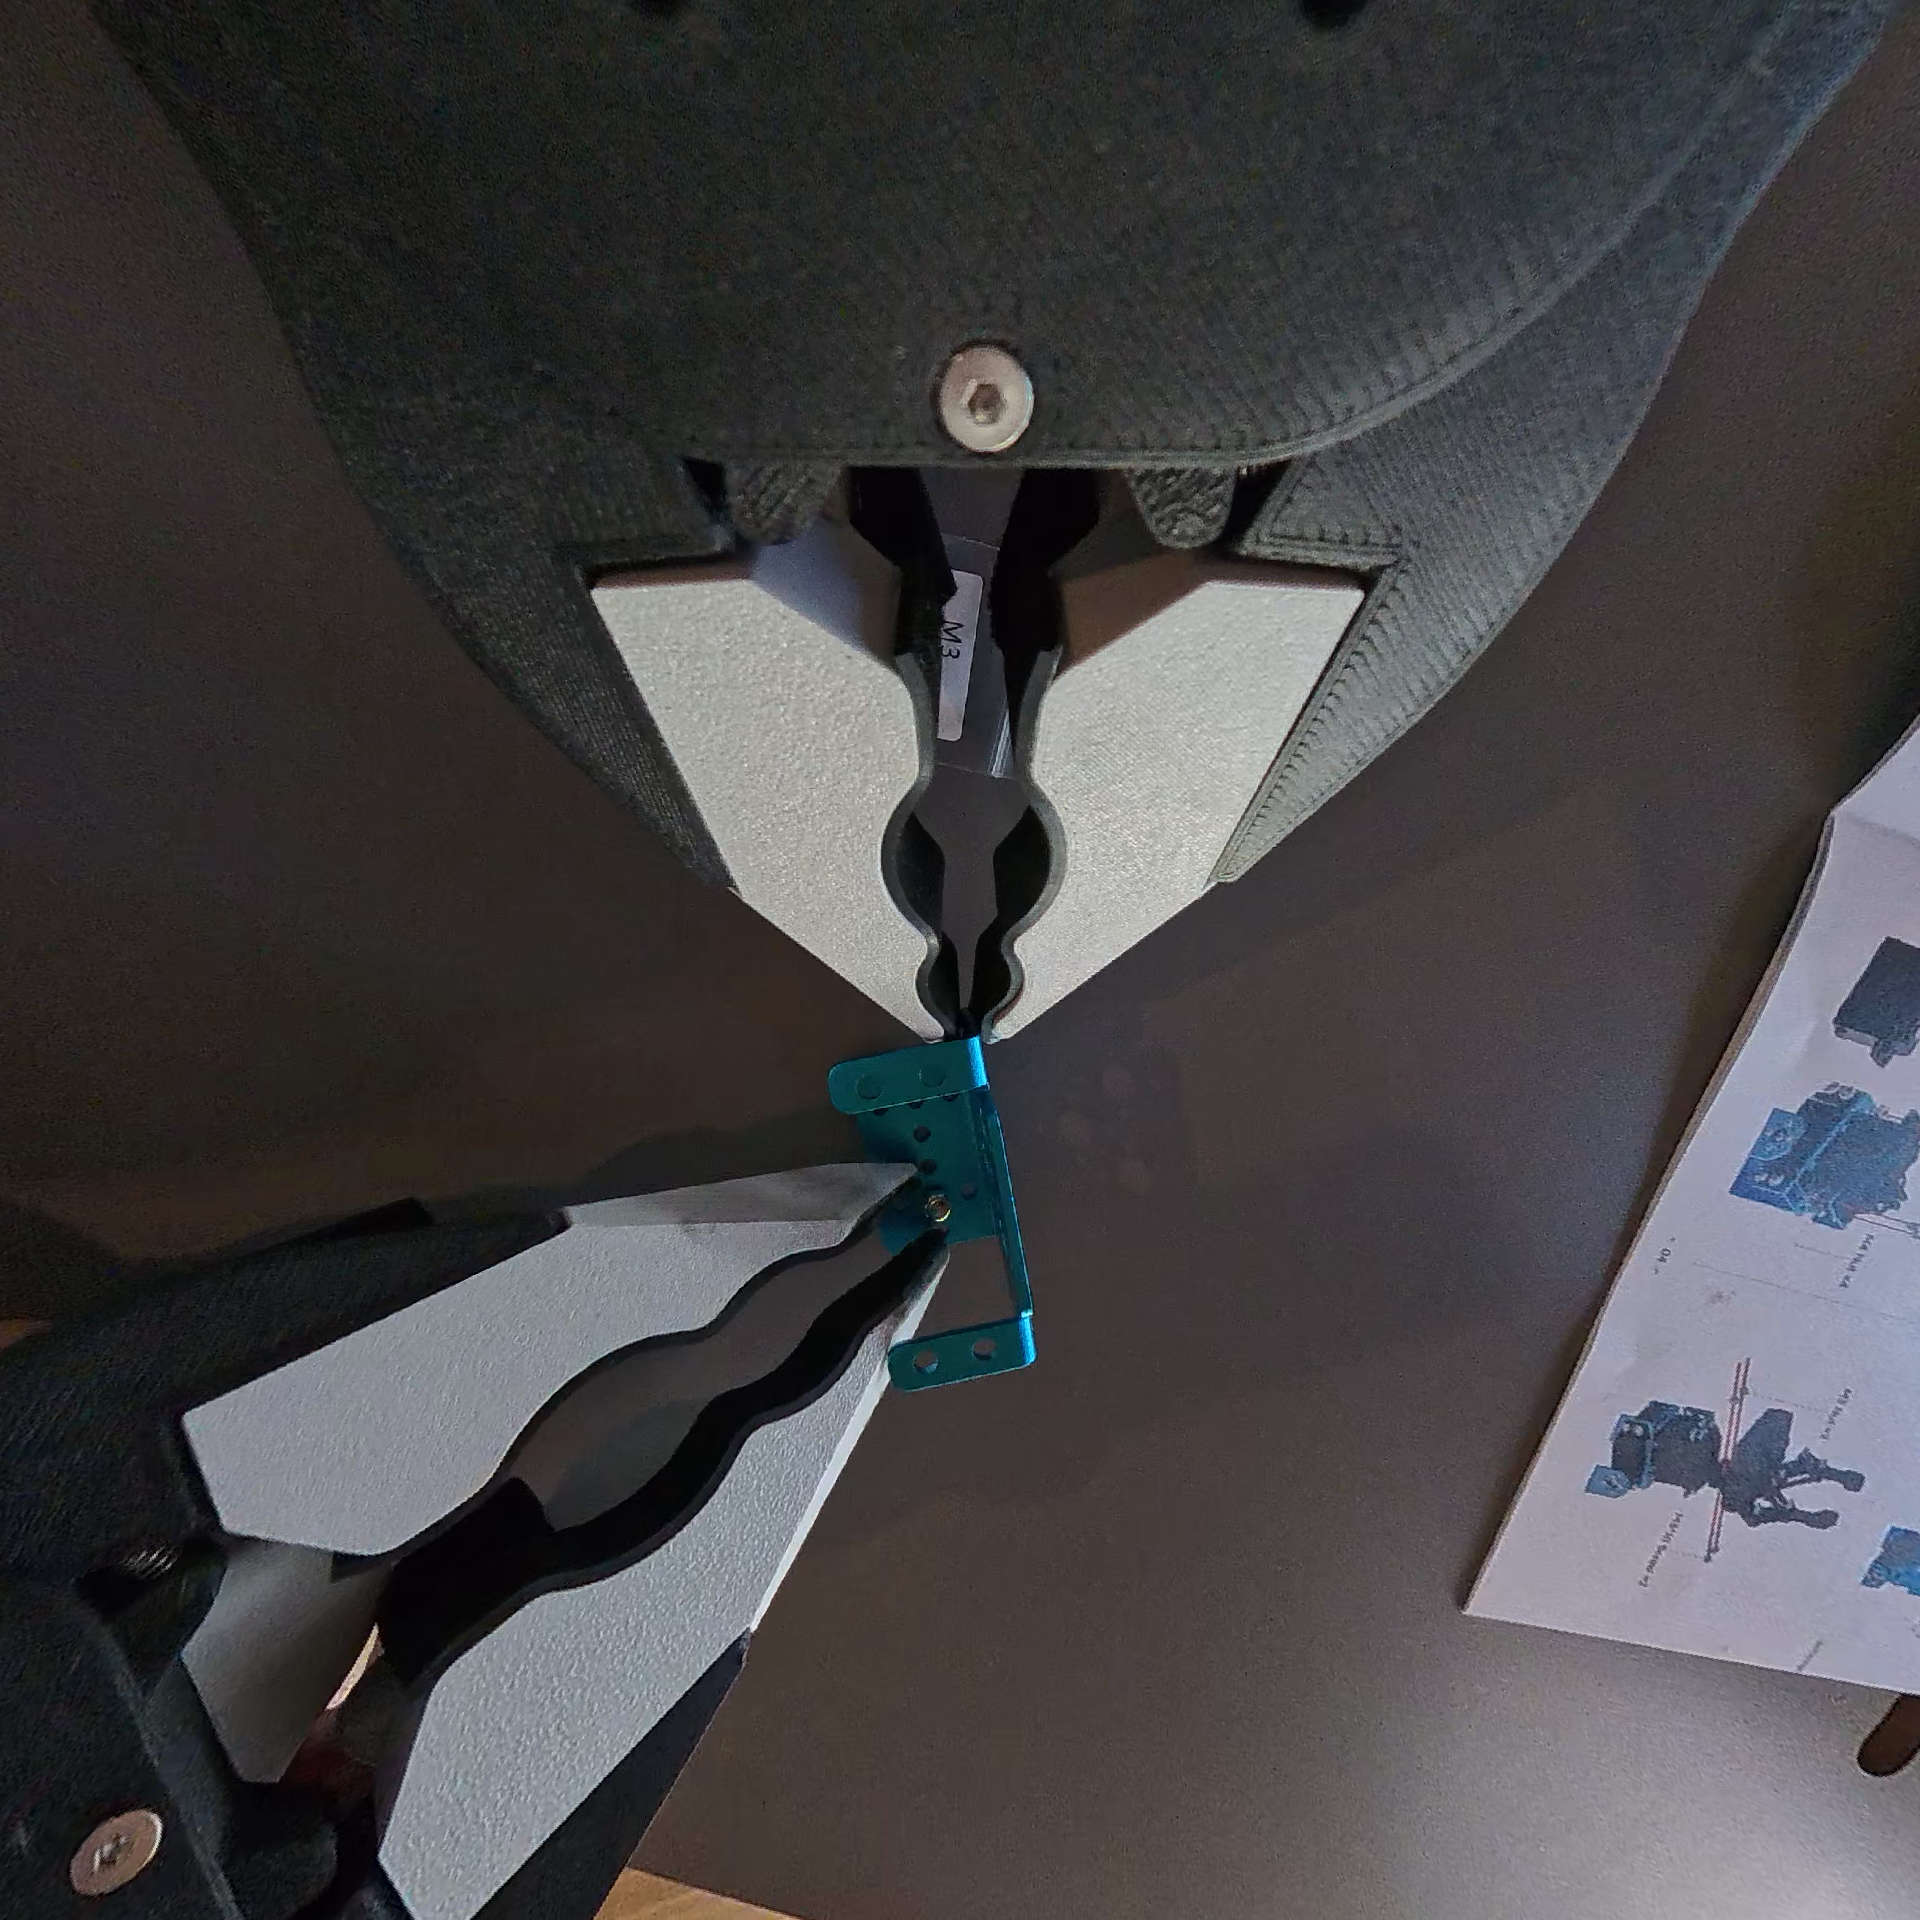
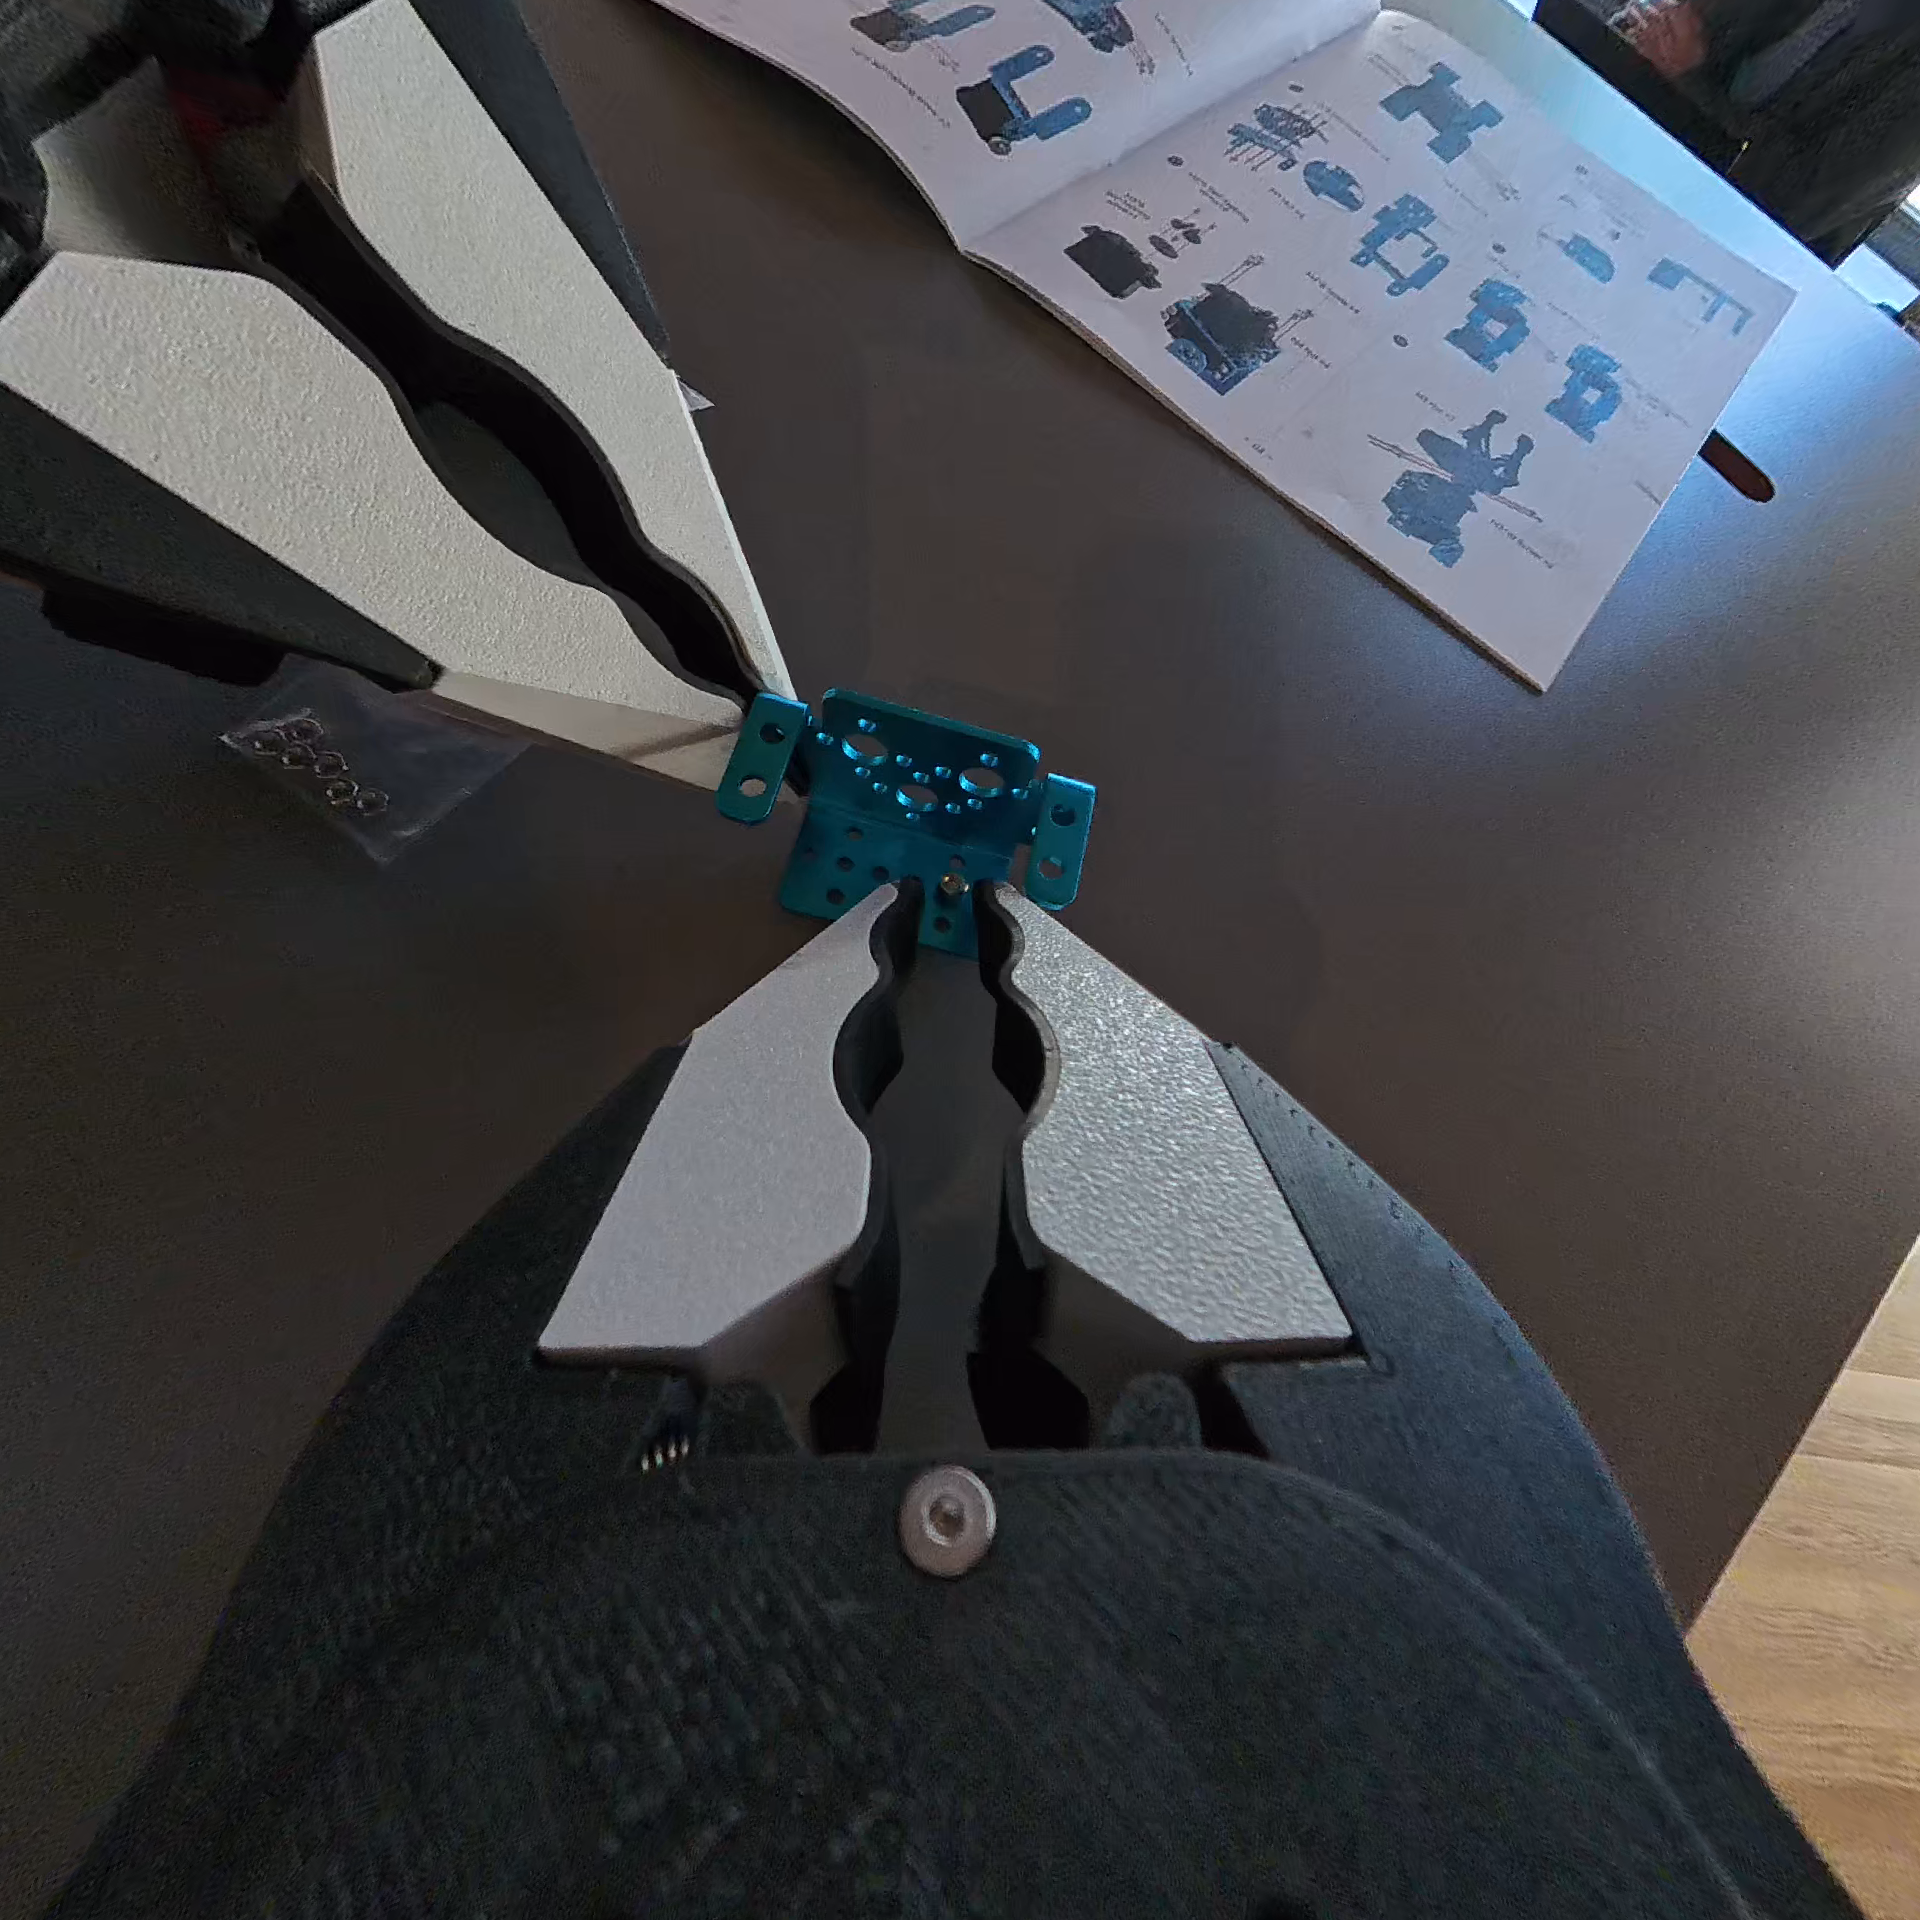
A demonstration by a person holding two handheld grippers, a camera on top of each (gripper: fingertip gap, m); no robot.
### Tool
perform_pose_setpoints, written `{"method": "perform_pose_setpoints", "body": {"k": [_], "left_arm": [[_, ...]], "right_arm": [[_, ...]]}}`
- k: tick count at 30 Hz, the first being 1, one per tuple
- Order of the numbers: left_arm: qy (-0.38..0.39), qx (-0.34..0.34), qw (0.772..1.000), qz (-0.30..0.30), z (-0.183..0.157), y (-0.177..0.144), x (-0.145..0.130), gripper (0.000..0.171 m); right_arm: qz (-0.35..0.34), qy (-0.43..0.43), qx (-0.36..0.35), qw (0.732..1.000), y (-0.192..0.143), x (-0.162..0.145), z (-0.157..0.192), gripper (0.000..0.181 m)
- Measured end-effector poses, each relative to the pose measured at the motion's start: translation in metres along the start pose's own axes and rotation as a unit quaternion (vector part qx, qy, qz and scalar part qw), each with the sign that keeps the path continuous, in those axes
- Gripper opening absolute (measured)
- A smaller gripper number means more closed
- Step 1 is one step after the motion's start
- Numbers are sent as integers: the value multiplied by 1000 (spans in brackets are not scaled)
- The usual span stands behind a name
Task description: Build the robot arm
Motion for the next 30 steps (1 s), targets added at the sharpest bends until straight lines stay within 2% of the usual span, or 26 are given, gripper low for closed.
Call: {"method": "perform_pose_setpoints", "body": {"k": [18,30], "left_arm": [[-1,0,1000,-1,0,0,0,1],[-1,-3,1000,-1,-1,0,0,1]], "right_arm": [[-4,29,19,999,-4,0,5,11],[-10,3,-21,1000,-6,-2,-6,5]]}}
Point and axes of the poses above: each gripper's, where its closed fingertips meet, y out along the fingers, x out of its top, z = x × y across the jaws, the point moved 2 cm from there along -y, back along the fingers, and after that the axes turned 1 degree about -x, right-handed, at the moved point
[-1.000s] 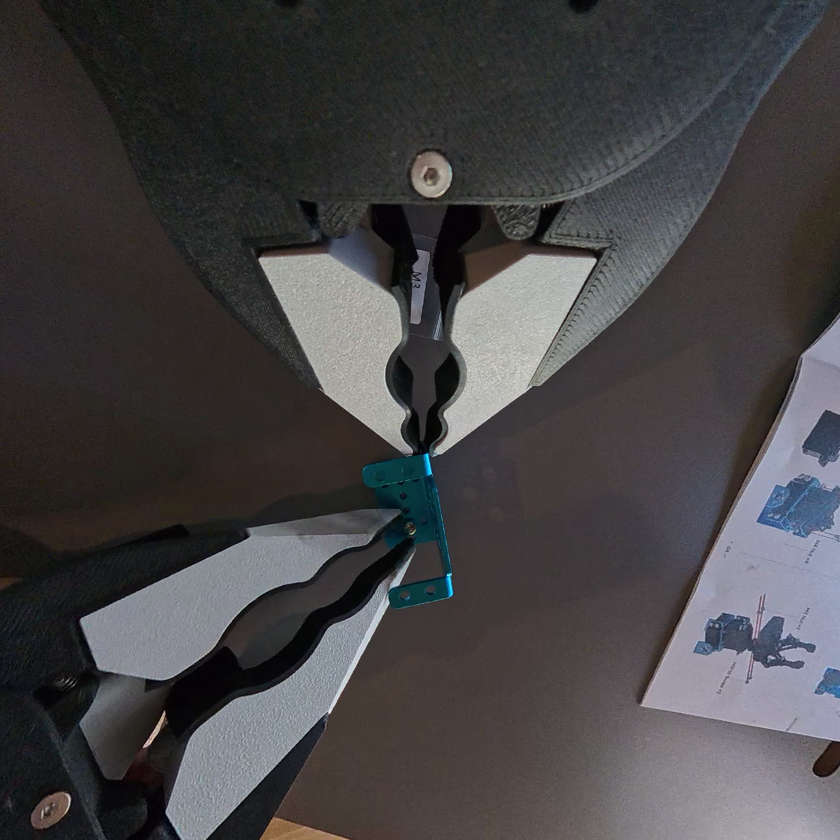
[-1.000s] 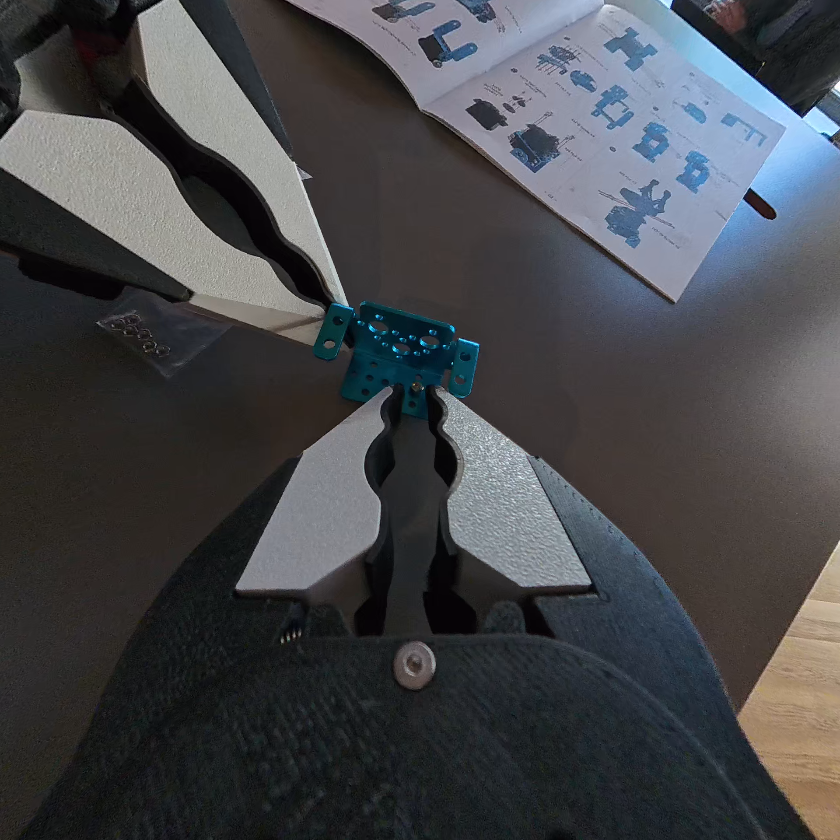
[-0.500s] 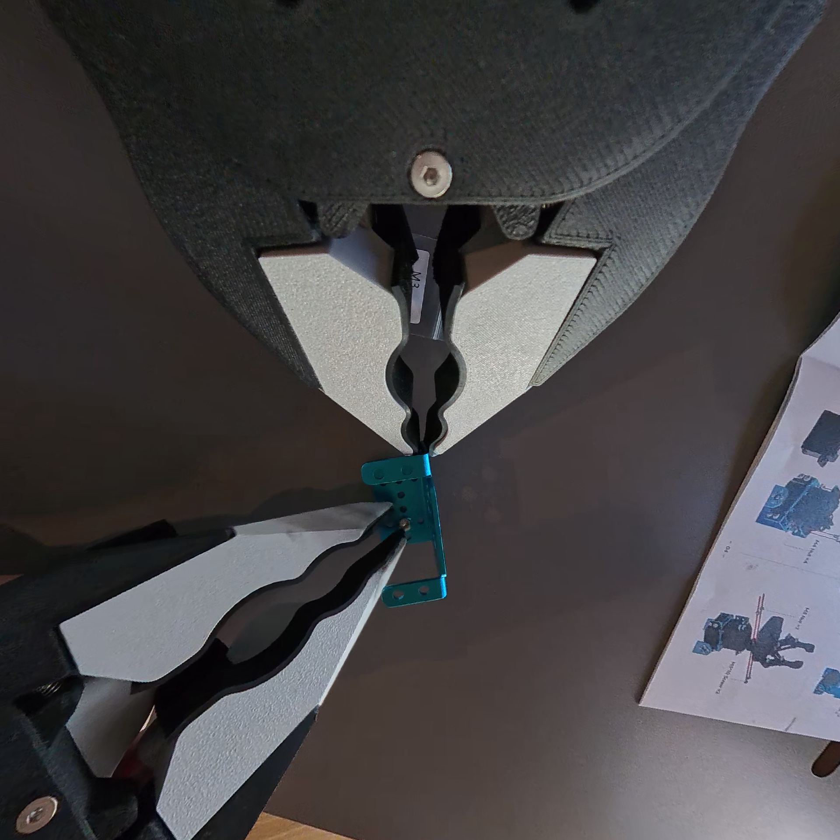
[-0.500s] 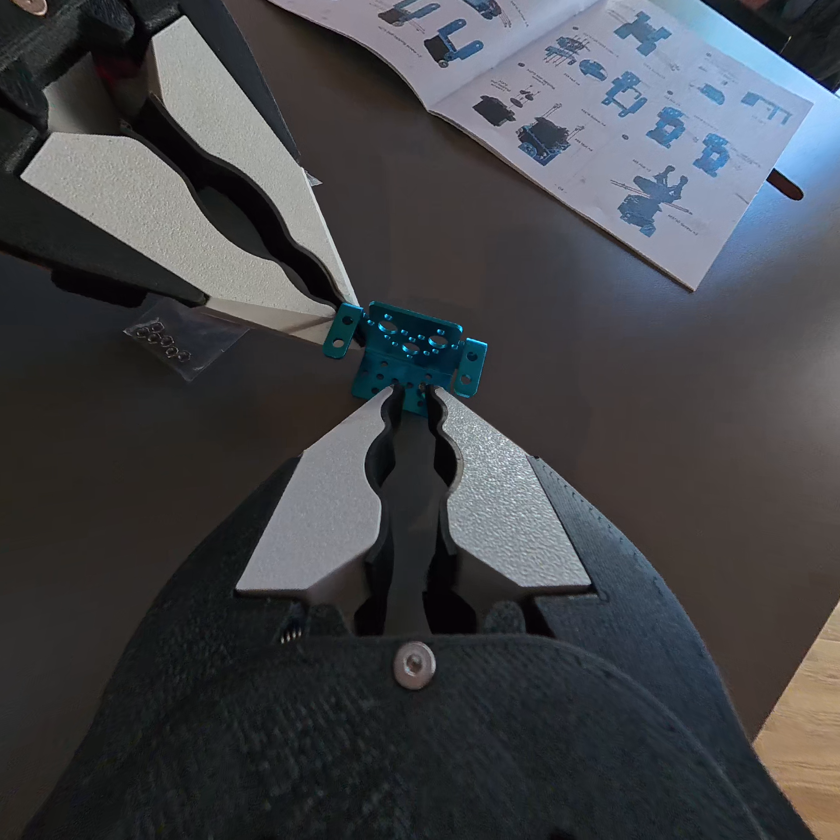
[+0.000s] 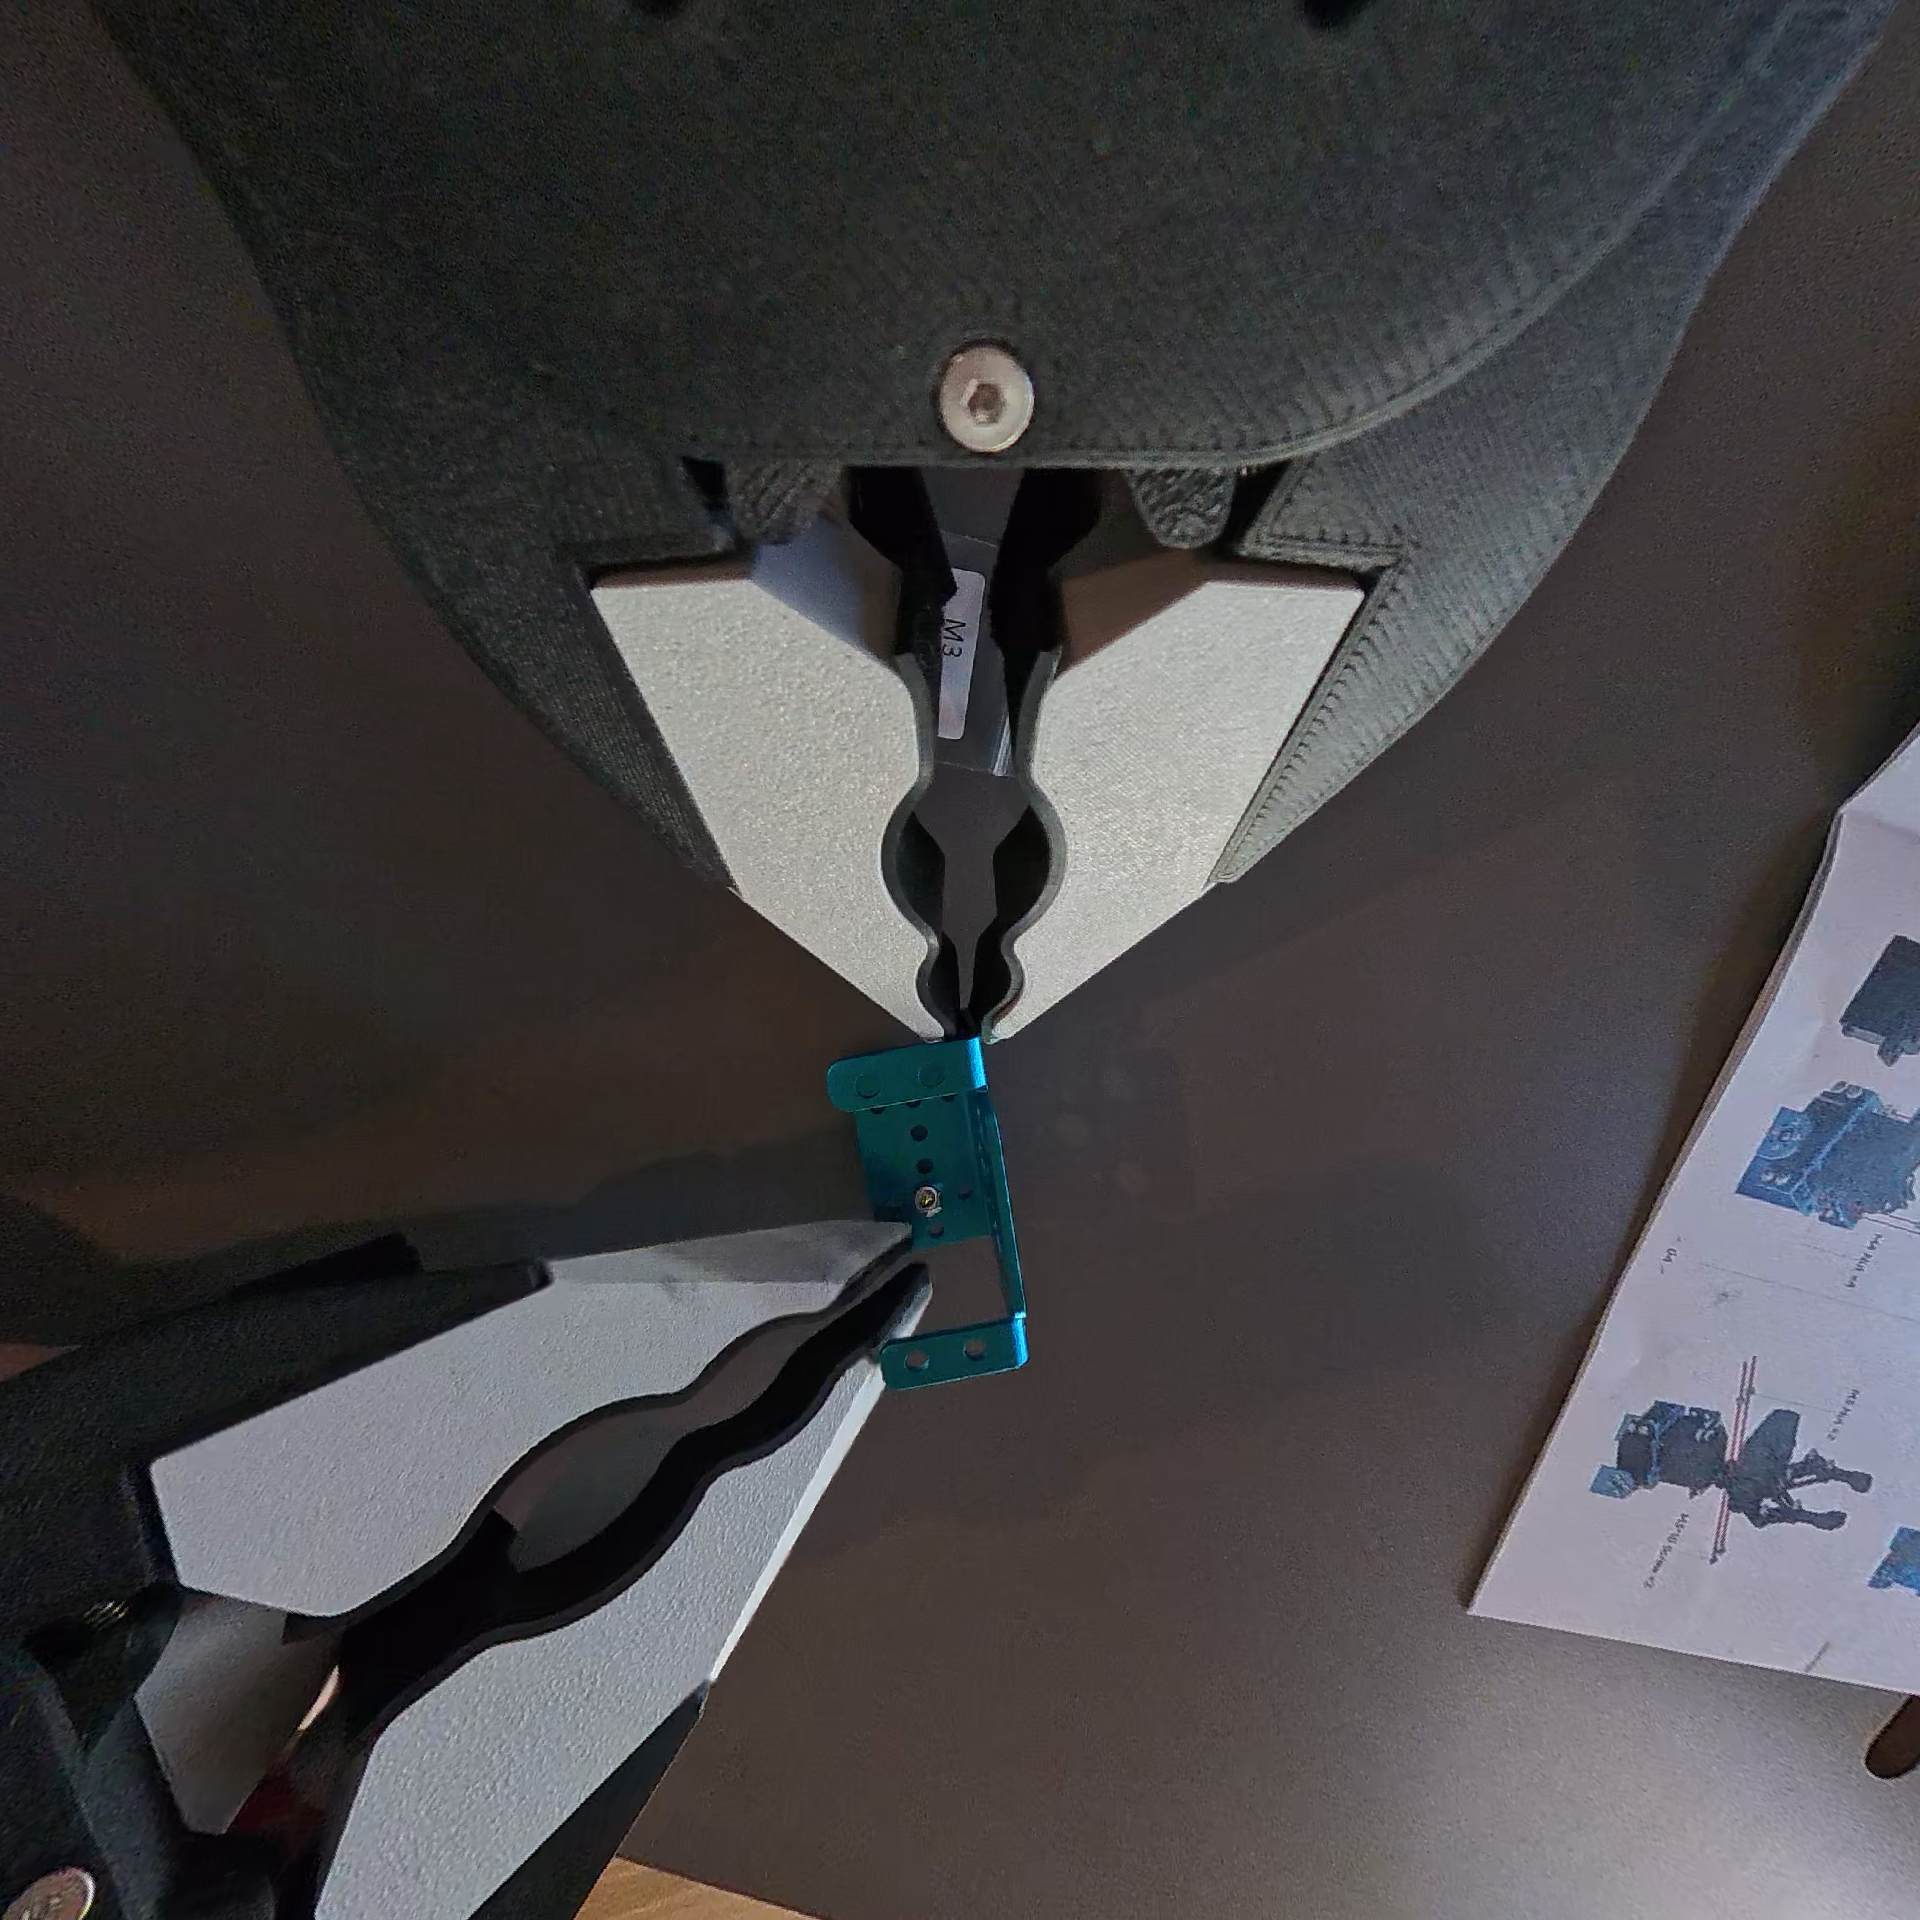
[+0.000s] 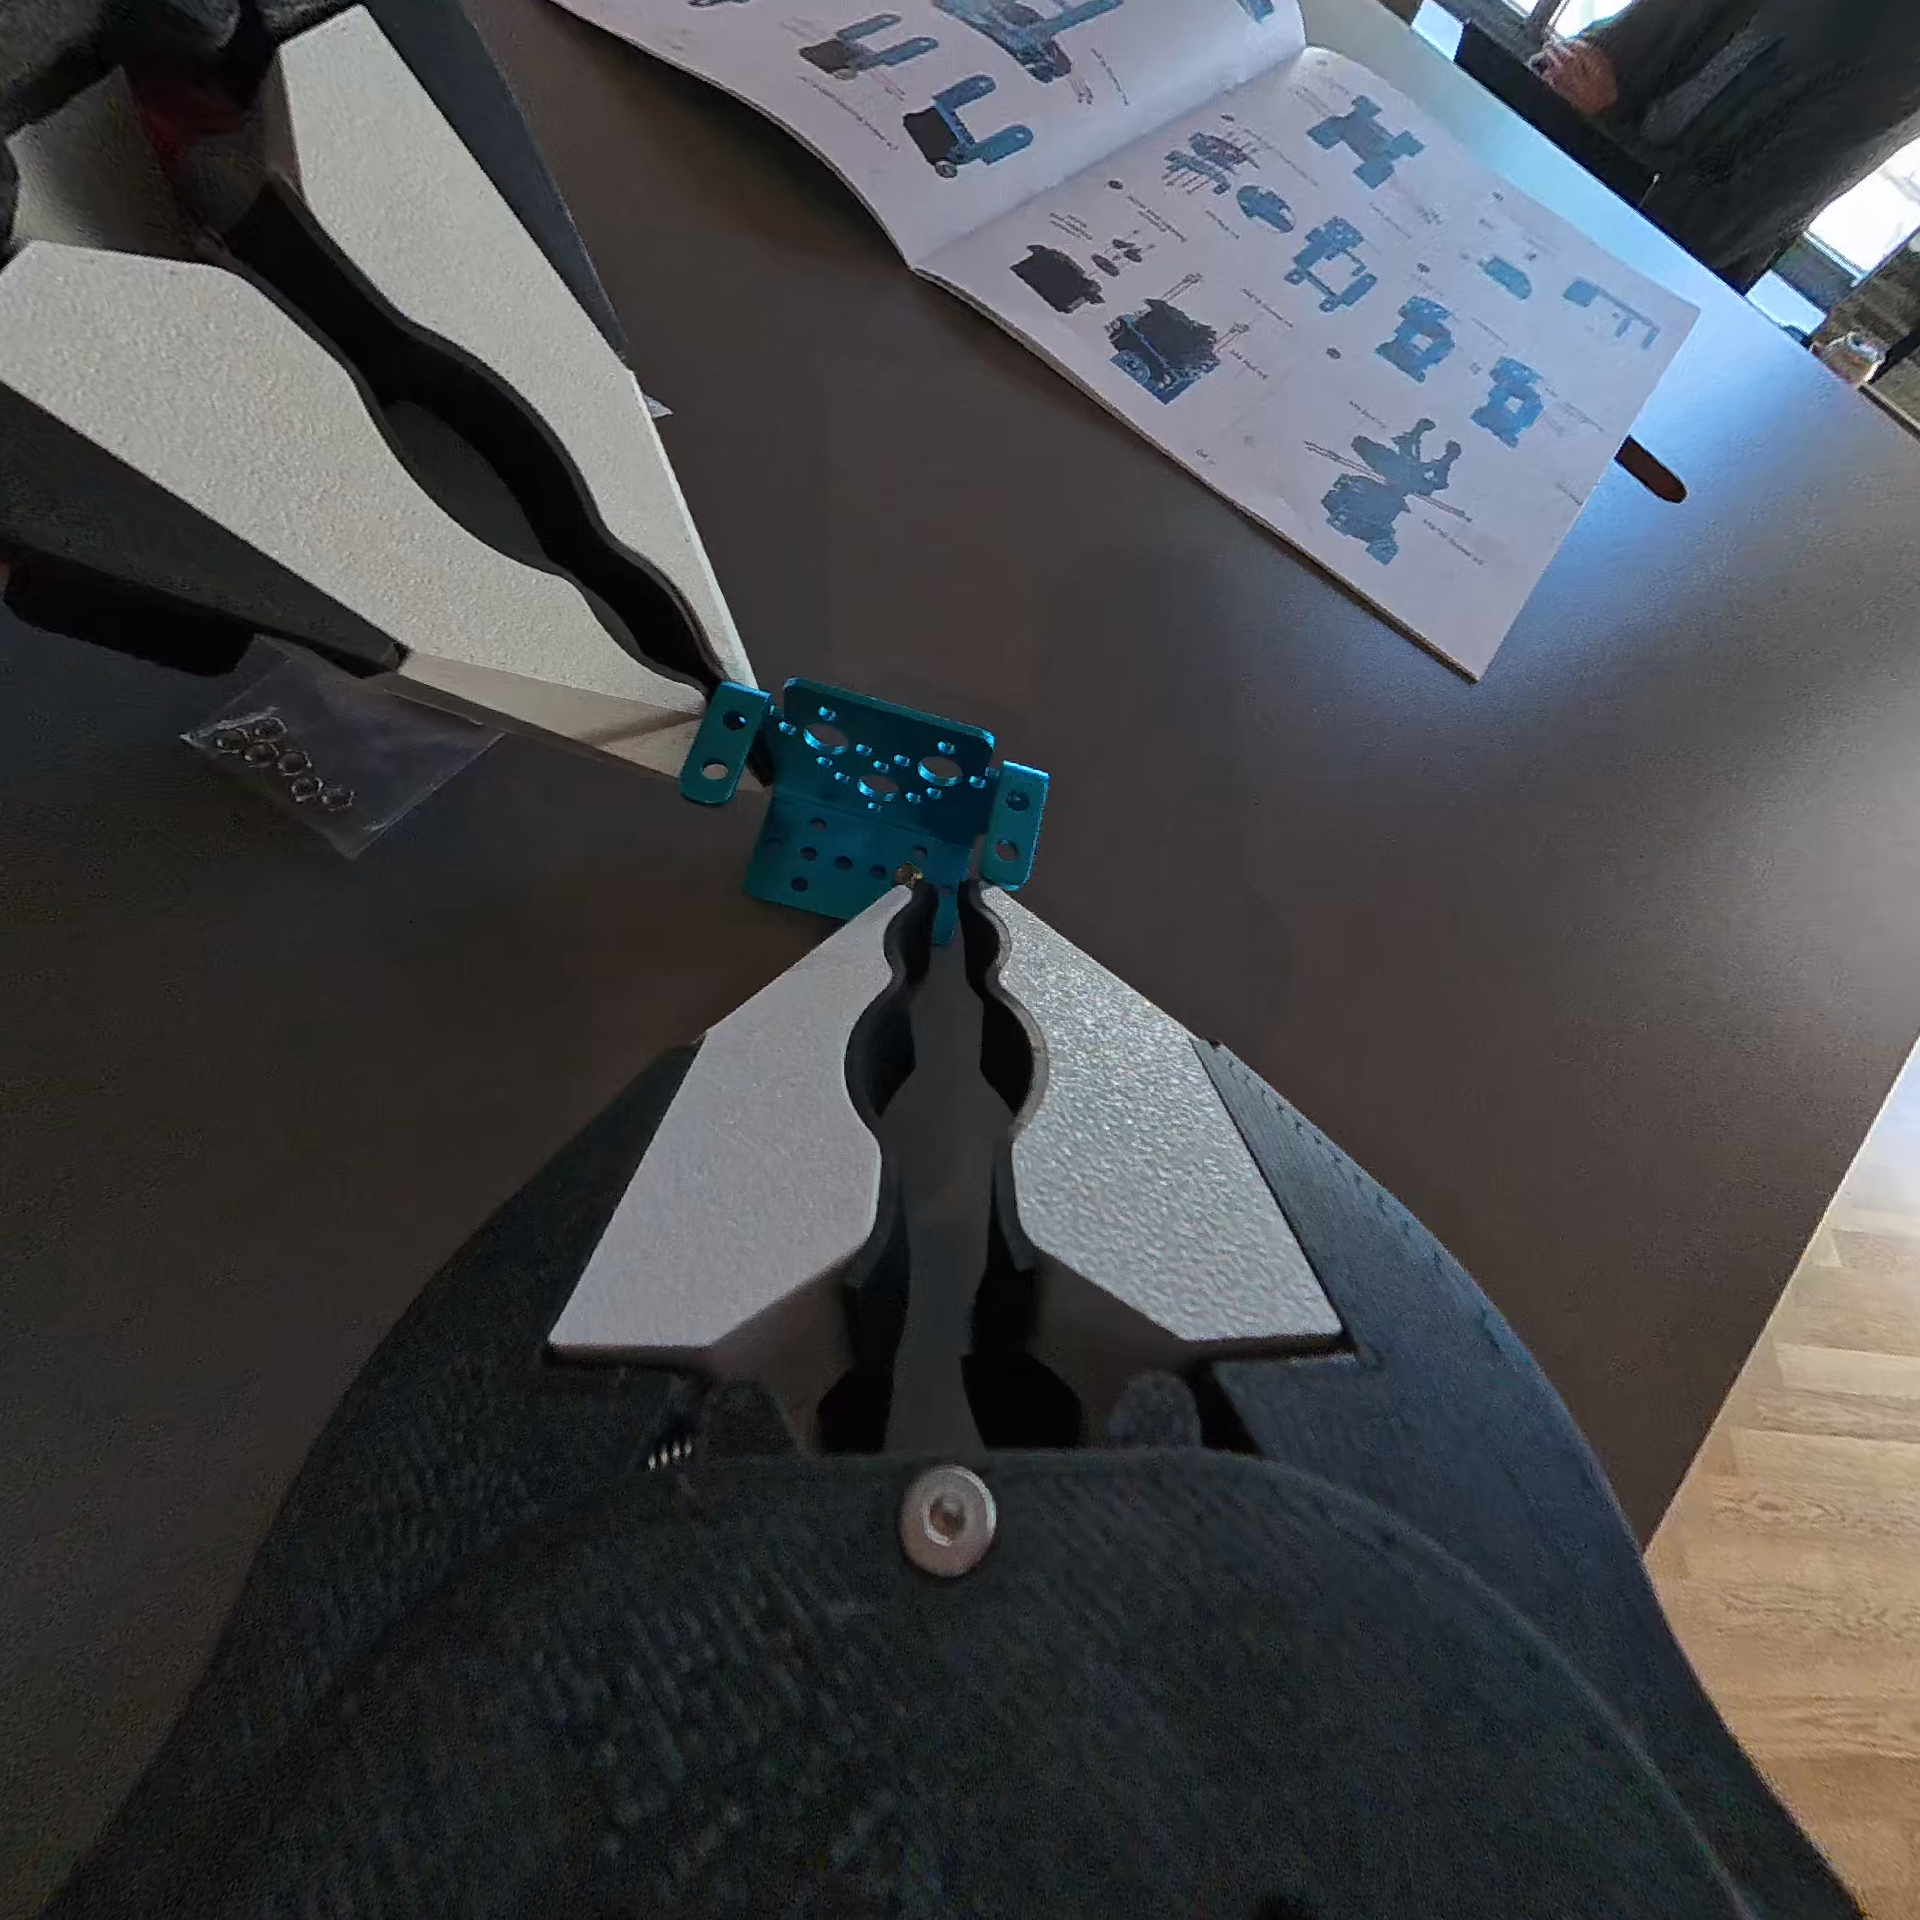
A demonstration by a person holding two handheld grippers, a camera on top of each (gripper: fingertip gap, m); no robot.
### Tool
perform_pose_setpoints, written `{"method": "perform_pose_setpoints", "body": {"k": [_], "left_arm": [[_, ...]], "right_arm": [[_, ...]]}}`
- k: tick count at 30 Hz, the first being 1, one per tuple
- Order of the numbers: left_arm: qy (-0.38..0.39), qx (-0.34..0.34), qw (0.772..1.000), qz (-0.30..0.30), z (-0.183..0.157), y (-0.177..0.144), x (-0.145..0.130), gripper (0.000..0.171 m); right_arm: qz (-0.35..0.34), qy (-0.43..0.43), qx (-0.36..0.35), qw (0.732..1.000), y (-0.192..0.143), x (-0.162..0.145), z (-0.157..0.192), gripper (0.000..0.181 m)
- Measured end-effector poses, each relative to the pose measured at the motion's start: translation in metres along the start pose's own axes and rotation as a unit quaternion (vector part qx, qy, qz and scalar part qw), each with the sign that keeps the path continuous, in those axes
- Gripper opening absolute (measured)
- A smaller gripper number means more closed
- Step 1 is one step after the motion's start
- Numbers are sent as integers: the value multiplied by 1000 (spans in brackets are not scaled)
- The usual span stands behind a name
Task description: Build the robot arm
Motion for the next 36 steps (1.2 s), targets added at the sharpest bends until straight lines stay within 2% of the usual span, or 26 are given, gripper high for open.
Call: {"method": "perform_pose_setpoints", "body": {"k": [10,14,20,27,31,34,35,36], "left_arm": [[1,1,1000,0,-1,0,0,1],[1,2,1000,0,0,0,0,1],[-1,0,1000,-1,-1,0,0,1],[-3,2,1000,-1,0,0,0,1],[-3,2,1000,-1,0,-1,0,1],[-4,3,1000,0,0,0,0,1],[-4,3,1000,0,0,-1,0,1],[-4,3,1000,0,0,-1,0,1]], "right_arm": [[2,73,25,997,2,1,0,8],[7,94,40,995,1,-1,2,17],[10,27,7,1000,-1,-3,3,16],[16,26,5,1000,-6,-7,4,16],[-1,-22,-22,1000,-13,-1,6,14],[-15,-70,-75,995,-18,7,-1,22],[-23,-72,-85,993,-19,10,-3,32],[-28,-67,-79,994,-19,11,-2,34]]}}
Point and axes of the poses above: each gripper's, where its closed fingertips meet, y out along the fingers, x out of its top, z = x × y across the jaws, the point moved 2 cm from there along -y, back along the fingers, and after that the axes turned 1 degree about -x, right-handed, at the moved point
